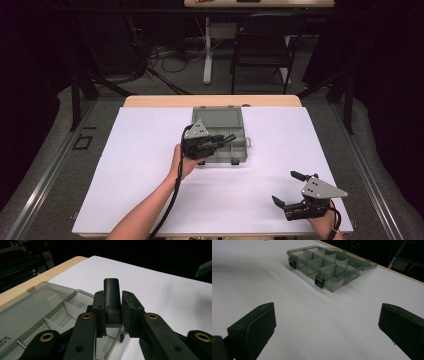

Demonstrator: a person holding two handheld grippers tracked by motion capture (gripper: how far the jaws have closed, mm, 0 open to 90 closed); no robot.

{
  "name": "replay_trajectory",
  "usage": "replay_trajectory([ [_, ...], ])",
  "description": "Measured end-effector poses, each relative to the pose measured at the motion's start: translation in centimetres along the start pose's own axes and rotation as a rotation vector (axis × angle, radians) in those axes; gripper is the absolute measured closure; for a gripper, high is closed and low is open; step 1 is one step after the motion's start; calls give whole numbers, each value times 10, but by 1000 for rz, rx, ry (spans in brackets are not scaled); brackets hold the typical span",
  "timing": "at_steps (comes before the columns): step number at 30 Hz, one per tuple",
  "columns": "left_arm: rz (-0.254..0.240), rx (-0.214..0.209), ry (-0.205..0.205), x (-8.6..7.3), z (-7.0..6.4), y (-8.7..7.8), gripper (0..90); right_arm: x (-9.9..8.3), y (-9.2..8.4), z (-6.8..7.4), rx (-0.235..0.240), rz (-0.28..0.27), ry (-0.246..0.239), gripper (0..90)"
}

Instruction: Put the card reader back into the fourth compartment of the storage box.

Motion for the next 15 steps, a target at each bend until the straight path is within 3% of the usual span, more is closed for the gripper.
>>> replay_trajectory([
  [15,-5,49,-44,11,3,16,745,0,0,0,1,-2,0,10],
])
Point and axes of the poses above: each handheld gripper's, and its own axes: y roughly forward along the jaws, x roughly out of its top, z roughly to its left, the point moved 3 cm from there along y, roughly forward along the jaws, and after that the axes turned 9 degrees about -y, right-handed, at the moved point
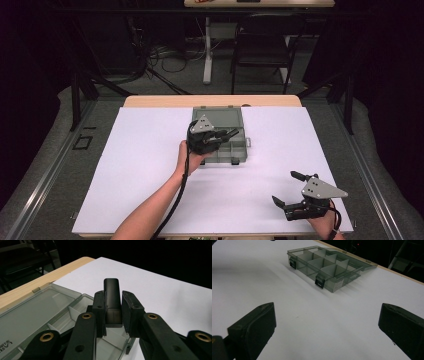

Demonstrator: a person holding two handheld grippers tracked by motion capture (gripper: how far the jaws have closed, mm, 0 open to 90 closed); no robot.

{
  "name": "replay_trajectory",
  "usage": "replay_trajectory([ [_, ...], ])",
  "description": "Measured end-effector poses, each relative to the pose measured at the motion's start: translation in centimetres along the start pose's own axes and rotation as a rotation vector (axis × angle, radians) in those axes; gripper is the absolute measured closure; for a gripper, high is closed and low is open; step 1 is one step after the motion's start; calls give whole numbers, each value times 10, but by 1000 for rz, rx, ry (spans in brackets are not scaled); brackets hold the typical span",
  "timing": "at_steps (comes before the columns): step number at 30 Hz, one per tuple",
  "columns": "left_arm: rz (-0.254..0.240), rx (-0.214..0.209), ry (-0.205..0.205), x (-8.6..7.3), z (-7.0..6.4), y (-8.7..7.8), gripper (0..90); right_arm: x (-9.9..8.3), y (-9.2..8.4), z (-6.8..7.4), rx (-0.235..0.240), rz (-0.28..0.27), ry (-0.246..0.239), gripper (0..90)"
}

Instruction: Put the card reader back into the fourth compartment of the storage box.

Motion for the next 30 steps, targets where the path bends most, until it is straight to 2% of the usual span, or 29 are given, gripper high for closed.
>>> replay_trajectory([
  [12,6,37,-38,5,2,15,744,0,0,0,1,0,1,10],
  [15,6,58,-51,6,4,20,744,0,0,0,0,-1,0,10],
  [30,40,100,-85,8,7,41,744,0,-1,0,0,0,2,10],
])
Point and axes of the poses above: each handheld gripper's, and its own axes: y roughly forward along the jaws, x roughly out of its top, z roughly to its left, the point moved 3 cm from there along y, roughly forward along the jaws, and after that the axes turned 9 degrees about -y, right-handed, at the moved point
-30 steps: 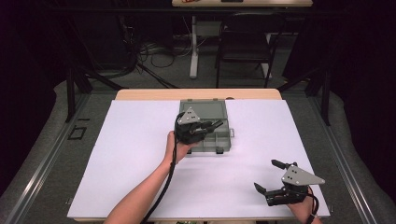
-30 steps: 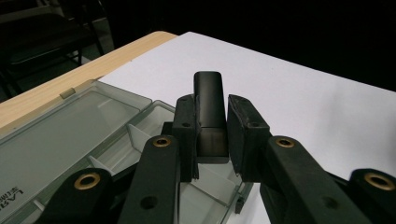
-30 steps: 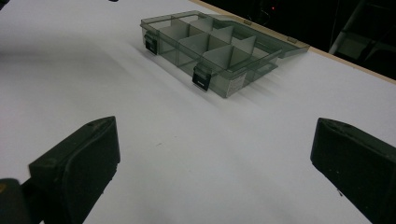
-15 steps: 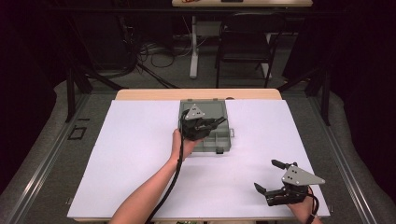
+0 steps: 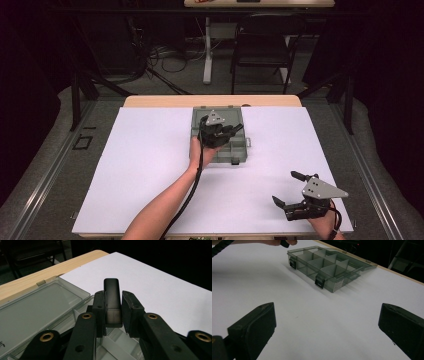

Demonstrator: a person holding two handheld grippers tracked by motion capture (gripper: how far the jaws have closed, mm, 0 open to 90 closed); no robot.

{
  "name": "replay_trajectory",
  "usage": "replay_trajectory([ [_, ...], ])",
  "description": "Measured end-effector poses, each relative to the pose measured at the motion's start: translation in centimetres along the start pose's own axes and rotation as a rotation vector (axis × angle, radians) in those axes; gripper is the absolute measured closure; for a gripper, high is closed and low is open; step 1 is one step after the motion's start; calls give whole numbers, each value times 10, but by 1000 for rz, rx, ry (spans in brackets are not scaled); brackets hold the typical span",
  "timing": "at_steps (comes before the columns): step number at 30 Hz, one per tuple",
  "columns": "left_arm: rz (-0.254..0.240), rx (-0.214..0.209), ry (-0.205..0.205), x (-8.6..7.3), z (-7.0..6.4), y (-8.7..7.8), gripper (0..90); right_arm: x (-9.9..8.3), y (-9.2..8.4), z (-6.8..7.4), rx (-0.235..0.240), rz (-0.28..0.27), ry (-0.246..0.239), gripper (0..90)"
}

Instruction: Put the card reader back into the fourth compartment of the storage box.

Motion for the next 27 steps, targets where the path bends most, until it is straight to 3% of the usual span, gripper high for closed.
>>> replay_trajectory([
  [14,24,61,-61,-2,0,20,744,0,0,0,1,-1,0,11],
  [27,59,104,-85,-5,4,34,744,0,-1,0,4,-4,2,11],
])
Point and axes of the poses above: each handheld gripper's, and its own axes: y roughly forward along the jaws, x roughly out of its top, z roughly to its left, the point moved 3 cm from there along y, roughly forward along the jaws, and after that the axes turned 9 degrees about -y, right-handed, at the moved point
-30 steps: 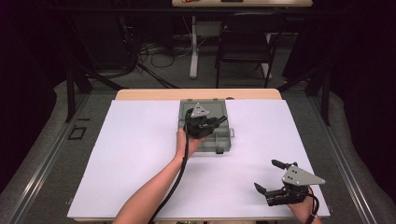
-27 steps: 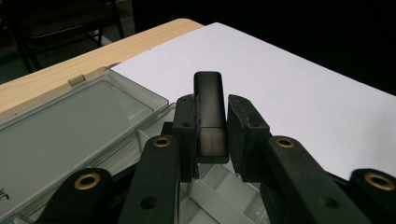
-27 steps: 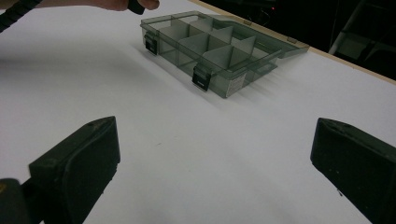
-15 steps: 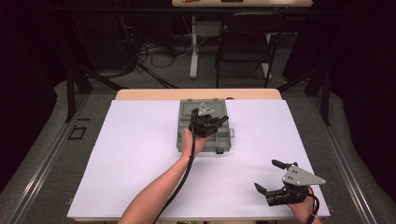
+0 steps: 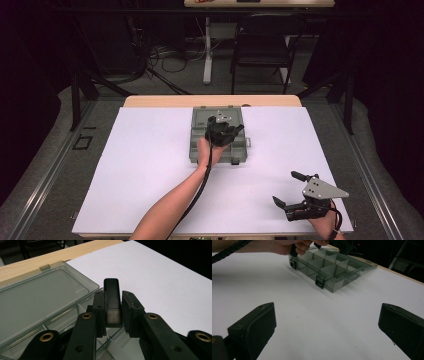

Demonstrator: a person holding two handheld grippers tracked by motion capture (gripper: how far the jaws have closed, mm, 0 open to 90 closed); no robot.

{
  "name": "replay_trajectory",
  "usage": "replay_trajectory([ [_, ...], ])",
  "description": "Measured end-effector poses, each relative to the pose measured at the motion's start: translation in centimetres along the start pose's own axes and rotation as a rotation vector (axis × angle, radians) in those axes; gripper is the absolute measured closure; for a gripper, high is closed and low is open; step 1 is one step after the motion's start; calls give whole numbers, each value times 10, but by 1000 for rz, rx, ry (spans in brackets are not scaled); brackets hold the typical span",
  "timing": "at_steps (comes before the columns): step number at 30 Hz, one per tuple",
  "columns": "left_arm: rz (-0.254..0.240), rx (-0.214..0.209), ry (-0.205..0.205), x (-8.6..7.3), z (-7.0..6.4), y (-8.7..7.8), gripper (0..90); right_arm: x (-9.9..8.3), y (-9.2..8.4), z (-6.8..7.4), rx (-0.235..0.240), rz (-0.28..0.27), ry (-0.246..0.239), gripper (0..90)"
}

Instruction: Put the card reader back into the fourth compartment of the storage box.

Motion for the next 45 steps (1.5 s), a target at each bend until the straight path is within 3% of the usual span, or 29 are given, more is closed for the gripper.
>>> replay_trajectory([
  [14,36,63,-28,-3,1,13,737,0,0,0,2,7,-1,11],
  [15,34,66,-25,-3,0,13,714,0,0,0,2,8,-2,11],
  [20,61,50,-12,-2,-4,10,329,0,0,0,4,3,-4,12],
  [21,64,48,-7,-2,-4,8,329,0,0,0,4,3,-4,12],
  [26,67,7,38,-5,-6,-15,164,1,-2,0,7,-1,-10,11],
  [36,81,-21,95,-14,-2,-59,88,1,0,1,13,5,-8,12],
  [45,92,-25,105,-25,4,-86,55,0,1,1,16,10,-4,11],
])
Point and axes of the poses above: each handheld gripper's, and its own axes: y roughly forward along the jaws, x roughly out of its top, z roughly to its left, the point moved 3 cm from there along y, roughly forward along the jaws, and after that the axes turned 9 degrees about -y, right-handed, at the moved point
